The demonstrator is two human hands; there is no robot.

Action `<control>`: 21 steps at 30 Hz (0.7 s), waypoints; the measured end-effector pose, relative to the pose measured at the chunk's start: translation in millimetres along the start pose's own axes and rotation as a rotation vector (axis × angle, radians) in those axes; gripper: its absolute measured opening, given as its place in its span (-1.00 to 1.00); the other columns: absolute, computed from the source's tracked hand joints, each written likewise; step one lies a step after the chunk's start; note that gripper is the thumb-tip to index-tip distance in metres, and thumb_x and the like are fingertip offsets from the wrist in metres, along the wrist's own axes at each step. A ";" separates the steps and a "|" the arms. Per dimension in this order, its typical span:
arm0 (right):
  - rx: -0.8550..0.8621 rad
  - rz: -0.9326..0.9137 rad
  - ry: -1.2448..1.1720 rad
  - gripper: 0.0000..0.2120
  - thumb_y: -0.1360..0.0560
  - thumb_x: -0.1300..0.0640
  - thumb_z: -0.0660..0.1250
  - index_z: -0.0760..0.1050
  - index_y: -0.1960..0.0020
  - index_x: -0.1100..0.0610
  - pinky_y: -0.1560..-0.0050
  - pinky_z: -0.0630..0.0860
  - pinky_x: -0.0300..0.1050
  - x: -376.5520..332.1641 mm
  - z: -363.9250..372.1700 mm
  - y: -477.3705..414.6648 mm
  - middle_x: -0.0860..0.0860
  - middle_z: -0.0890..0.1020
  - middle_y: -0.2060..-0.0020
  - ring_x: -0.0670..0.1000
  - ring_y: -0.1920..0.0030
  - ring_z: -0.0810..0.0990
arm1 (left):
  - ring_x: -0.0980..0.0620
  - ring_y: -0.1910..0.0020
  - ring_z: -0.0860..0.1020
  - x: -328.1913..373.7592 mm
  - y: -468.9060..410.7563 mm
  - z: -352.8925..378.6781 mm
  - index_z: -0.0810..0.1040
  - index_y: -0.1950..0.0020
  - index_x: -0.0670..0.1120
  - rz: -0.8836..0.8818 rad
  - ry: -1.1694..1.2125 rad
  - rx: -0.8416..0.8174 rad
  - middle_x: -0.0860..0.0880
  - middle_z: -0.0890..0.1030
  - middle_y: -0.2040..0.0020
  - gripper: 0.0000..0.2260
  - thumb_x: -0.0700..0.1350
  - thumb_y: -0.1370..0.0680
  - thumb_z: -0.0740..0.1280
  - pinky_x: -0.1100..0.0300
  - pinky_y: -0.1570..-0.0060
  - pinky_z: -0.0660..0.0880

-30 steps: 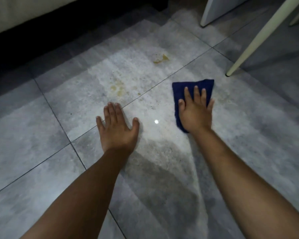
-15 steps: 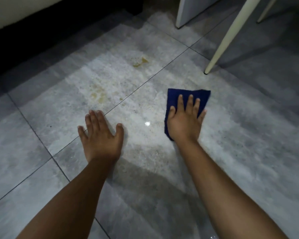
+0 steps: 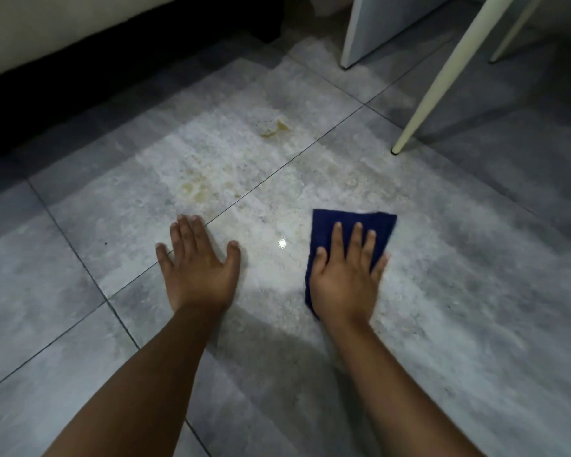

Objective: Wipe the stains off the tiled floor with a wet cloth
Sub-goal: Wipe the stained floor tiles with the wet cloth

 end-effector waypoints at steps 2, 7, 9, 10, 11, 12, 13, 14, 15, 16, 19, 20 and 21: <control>-0.009 -0.049 0.008 -0.47 -0.63 -0.12 -0.14 -0.04 -0.57 -0.02 -0.49 -0.25 0.18 4.7 -1.4 -33.6 0.04 -0.05 -0.57 0.07 -0.55 -0.20 | -0.03 -0.57 -0.13 -0.5 0.2 0.1 -0.11 -0.59 -0.14 0.007 -0.009 -0.007 -0.12 -0.09 -0.60 -0.31 0.25 -0.58 -0.12 -0.10 -0.50 -0.18; 0.078 0.159 0.000 -0.48 -0.64 -0.12 -0.12 0.03 -0.57 -0.02 -0.50 -0.15 0.20 71.8 -22.7 -54.0 0.05 0.01 -0.56 0.07 -0.55 -0.12 | -0.04 -0.57 -0.13 0.3 -0.6 0.1 -0.10 -0.59 -0.14 0.003 0.005 -0.002 -0.13 -0.09 -0.60 -0.31 0.24 -0.59 -0.09 -0.09 -0.50 -0.19; 0.083 0.262 -0.003 -0.48 -0.64 -0.11 -0.12 0.01 -0.57 -0.02 -0.49 -0.15 0.22 85.5 -24.1 -23.5 0.06 -0.01 -0.56 0.08 -0.55 -0.13 | -0.03 -0.57 -0.14 0.0 -0.8 0.5 -0.11 -0.59 -0.13 -0.009 0.013 -0.010 -0.12 -0.10 -0.60 -0.31 0.24 -0.59 -0.08 -0.09 -0.50 -0.20; 0.071 0.281 0.002 -0.48 -0.64 -0.11 -0.12 -0.01 -0.57 -0.01 -0.49 -0.17 0.23 82.9 -21.4 -3.7 0.07 -0.02 -0.56 0.09 -0.55 -0.15 | -0.02 -0.56 -0.14 -0.1 -1.0 0.6 -0.11 -0.59 -0.13 -0.013 0.014 -0.012 -0.11 -0.10 -0.60 -0.31 0.24 -0.59 -0.07 -0.10 -0.50 -0.20; 0.058 0.269 0.008 -0.47 -0.64 -0.10 -0.12 -0.03 -0.58 -0.01 -0.49 -0.18 0.22 73.7 -17.3 15.3 0.08 -0.03 -0.56 0.09 -0.55 -0.15 | -0.02 -0.56 -0.15 0.1 -1.1 0.3 -0.10 -0.59 -0.13 -0.014 0.012 -0.012 -0.11 -0.10 -0.60 -0.31 0.24 -0.59 -0.07 -0.10 -0.50 -0.20; 0.054 0.225 0.018 -0.47 -0.64 -0.09 -0.12 -0.03 -0.58 0.00 -0.49 -0.20 0.22 59.3 -12.5 31.2 0.09 -0.02 -0.56 0.10 -0.55 -0.15 | -0.02 -0.56 -0.15 0.2 -1.2 0.0 -0.10 -0.59 -0.13 -0.014 0.012 -0.012 -0.11 -0.10 -0.60 -0.31 0.24 -0.59 -0.07 -0.10 -0.50 -0.20; 0.056 0.168 0.023 -0.47 -0.64 -0.09 -0.12 0.00 -0.57 0.01 -0.49 -0.21 0.20 42.3 -7.5 42.4 0.10 0.00 -0.56 0.12 -0.55 -0.13 | -0.02 -0.56 -0.15 0.2 -1.5 0.3 -0.11 -0.59 -0.13 -0.013 0.013 -0.013 -0.11 -0.10 -0.60 -0.31 0.24 -0.59 -0.07 -0.10 -0.50 -0.20; 0.060 0.110 0.024 -0.46 -0.62 -0.09 -0.12 0.03 -0.57 0.03 -0.49 -0.22 0.20 25.2 -3.6 47.8 0.11 0.03 -0.55 0.13 -0.55 -0.10 | -0.02 -0.56 -0.15 0.4 -1.4 0.2 -0.11 -0.59 -0.13 -0.012 0.013 -0.015 -0.11 -0.11 -0.60 -0.31 0.24 -0.59 -0.08 -0.10 -0.50 -0.20; 0.053 0.055 0.021 -0.45 -0.61 -0.11 -0.13 0.04 -0.56 0.03 -0.49 -0.23 0.19 9.9 0.1 47.3 0.11 0.04 -0.55 0.13 -0.55 -0.10 | -0.02 -0.56 -0.15 0.5 -1.0 -0.2 -0.12 -0.59 -0.13 -0.011 0.012 -0.017 -0.11 -0.11 -0.60 -0.31 0.25 -0.59 -0.08 -0.10 -0.50 -0.20; 0.026 0.004 0.018 -0.45 -0.61 -0.12 -0.14 0.02 -0.56 0.02 -0.49 -0.26 0.19 -2.6 3.5 40.7 0.10 0.01 -0.56 0.12 -0.55 -0.13 | -0.02 -0.56 -0.16 0.1 -0.5 -0.2 -0.12 -0.59 -0.13 -0.009 0.010 -0.018 -0.11 -0.11 -0.60 -0.31 0.25 -0.59 -0.08 -0.09 -0.50 -0.21; -0.024 -0.088 0.011 -0.46 -0.63 -0.14 -0.14 -0.02 -0.57 -0.03 -0.49 -0.29 0.17 -10.8 5.5 -4.4 0.04 -0.04 -0.57 0.07 -0.55 -0.20 | -0.02 -0.56 -0.16 -0.7 -0.6 0.2 -0.12 -0.59 -0.13 -0.002 0.012 -0.015 -0.11 -0.12 -0.60 -0.31 0.25 -0.58 -0.09 -0.08 -0.50 -0.22; -0.012 -0.092 0.016 -0.47 -0.62 -0.14 -0.13 -0.01 -0.57 -0.04 -0.49 -0.27 0.17 -4.5 2.9 -21.9 0.03 -0.02 -0.57 0.07 -0.55 -0.18 | -0.02 -0.56 -0.15 -0.9 -1.0 0.6 -0.11 -0.59 -0.13 -0.003 0.012 -0.013 -0.11 -0.11 -0.60 -0.31 0.25 -0.58 -0.09 -0.08 -0.50 -0.22; 0.004 -0.075 0.021 -0.47 -0.62 -0.13 -0.12 0.01 -0.57 -0.04 -0.49 -0.24 0.18 5.5 -0.8 -37.5 0.03 0.00 -0.57 0.07 -0.55 -0.16 | -0.02 -0.56 -0.15 -1.2 -1.5 0.9 -0.11 -0.59 -0.13 -0.005 0.012 -0.009 -0.11 -0.10 -0.60 -0.30 0.25 -0.58 -0.09 -0.08 -0.50 -0.22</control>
Point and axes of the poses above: each hand's wrist, its own y-axis away from the middle knuckle, its own z-axis out of the palm, x = y × z, the point moved 3 cm from there along -y, towards the middle knuckle
